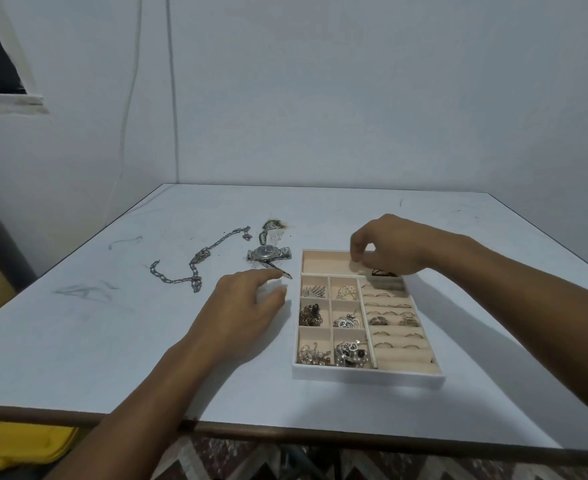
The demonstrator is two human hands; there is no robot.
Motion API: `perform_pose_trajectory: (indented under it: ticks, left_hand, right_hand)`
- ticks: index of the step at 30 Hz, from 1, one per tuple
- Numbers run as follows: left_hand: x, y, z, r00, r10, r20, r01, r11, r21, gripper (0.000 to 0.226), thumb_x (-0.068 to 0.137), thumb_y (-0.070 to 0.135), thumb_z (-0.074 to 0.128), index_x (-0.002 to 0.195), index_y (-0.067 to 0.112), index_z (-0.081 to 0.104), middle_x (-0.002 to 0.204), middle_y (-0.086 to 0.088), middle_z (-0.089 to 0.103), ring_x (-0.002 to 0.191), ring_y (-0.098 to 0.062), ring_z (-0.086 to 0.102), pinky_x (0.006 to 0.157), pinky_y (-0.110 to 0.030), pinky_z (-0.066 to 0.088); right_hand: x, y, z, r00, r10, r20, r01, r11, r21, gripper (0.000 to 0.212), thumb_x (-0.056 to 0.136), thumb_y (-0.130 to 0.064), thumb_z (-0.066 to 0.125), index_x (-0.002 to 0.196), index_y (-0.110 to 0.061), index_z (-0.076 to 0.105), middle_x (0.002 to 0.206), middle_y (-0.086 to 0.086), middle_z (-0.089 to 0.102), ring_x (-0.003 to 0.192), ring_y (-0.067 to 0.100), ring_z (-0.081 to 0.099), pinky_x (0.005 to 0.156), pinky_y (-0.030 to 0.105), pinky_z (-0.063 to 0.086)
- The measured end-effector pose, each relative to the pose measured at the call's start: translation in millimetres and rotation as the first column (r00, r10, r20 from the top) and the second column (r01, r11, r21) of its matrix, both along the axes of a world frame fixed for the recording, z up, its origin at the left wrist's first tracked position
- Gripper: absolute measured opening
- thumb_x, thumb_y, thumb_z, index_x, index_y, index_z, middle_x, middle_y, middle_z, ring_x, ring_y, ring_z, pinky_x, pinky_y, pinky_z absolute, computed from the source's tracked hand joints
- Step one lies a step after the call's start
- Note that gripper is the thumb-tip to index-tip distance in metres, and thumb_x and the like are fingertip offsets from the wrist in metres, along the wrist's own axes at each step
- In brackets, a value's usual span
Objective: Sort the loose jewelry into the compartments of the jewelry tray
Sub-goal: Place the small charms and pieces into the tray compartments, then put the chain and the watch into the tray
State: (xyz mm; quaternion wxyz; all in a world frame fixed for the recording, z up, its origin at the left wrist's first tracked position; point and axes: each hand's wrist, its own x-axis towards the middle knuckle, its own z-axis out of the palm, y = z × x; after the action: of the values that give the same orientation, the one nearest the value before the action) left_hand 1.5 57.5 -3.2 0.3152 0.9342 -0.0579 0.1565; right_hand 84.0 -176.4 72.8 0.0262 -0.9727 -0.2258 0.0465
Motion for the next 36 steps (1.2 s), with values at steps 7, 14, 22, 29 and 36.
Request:
perform_pose_trajectory:
  ticks: [7,14,22,29,36]
  left_hand:
    - [4.3,58.1,2.4,0.984,0.181,0.002,-0.181,0.983,-0.026,0.028,0.088,0.026,0.057,0.114,0.028,0.068,0.119,0.008,0.067,0.113,-0.011,0.058,0.086,-0.019,0.038]
    - [2.5,114.3,-0.5,0.968,0.252,-0.002,-0.252,0.968,-0.018,0.023,0.088,0.020,0.058,0.105,0.027,0.071,0.101,0.014,0.068,0.099,-0.007,0.057,0.080,-0.020,0.037]
    - [17.3,140.6,-0.8,0.963,0.269,-0.007,-0.269,0.963,0.036,0.027,0.089,0.030,0.055,0.113,0.027,0.067,0.118,0.006,0.068,0.110,-0.015,0.057,0.088,-0.026,0.041]
    - [23.0,137.2,-1.2,0.964,0.266,0.005,-0.267,0.963,0.028,0.027,0.091,0.033,0.057,0.116,0.026,0.066,0.119,0.006,0.067,0.112,-0.015,0.056,0.086,-0.024,0.039]
    - [26.9,134.6,3.9,0.964,0.266,0.006,-0.265,0.964,-0.027,0.031,0.089,0.026,0.057,0.118,0.026,0.065,0.120,0.007,0.066,0.109,-0.013,0.057,0.085,-0.021,0.037]
  right_hand:
    - [23.0,93.7,0.6,0.972,0.236,0.017,-0.236,0.967,0.091,0.034,0.090,-0.017,0.060,0.123,-0.024,0.059,0.116,-0.006,0.061,0.094,0.011,0.050,0.085,0.025,0.042]
    - [49.3,189.6,-16.1,0.944,0.331,-0.023,-0.326,0.939,0.106,0.050,0.089,-0.012,0.060,0.136,-0.026,0.049,0.130,0.001,0.056,0.109,0.018,0.051,0.092,0.030,0.042]
    - [62.5,235.9,-36.6,0.936,0.348,-0.054,-0.349,0.937,-0.016,0.043,0.090,-0.009,0.054,0.129,-0.027,0.059,0.132,0.004,0.056,0.120,0.023,0.051,0.097,0.035,0.046]
    - [70.1,232.0,-38.9,0.944,0.322,-0.068,-0.318,0.946,0.067,0.006,0.087,-0.018,0.065,0.084,-0.021,0.059,0.092,0.001,0.060,0.088,0.023,0.057,0.071,0.032,0.046]
    - [68.2,229.4,-40.1,0.929,0.369,-0.042,-0.365,0.928,0.076,0.005,0.087,-0.017,0.051,0.082,-0.018,0.049,0.086,0.001,0.055,0.082,0.025,0.053,0.070,0.037,0.046]
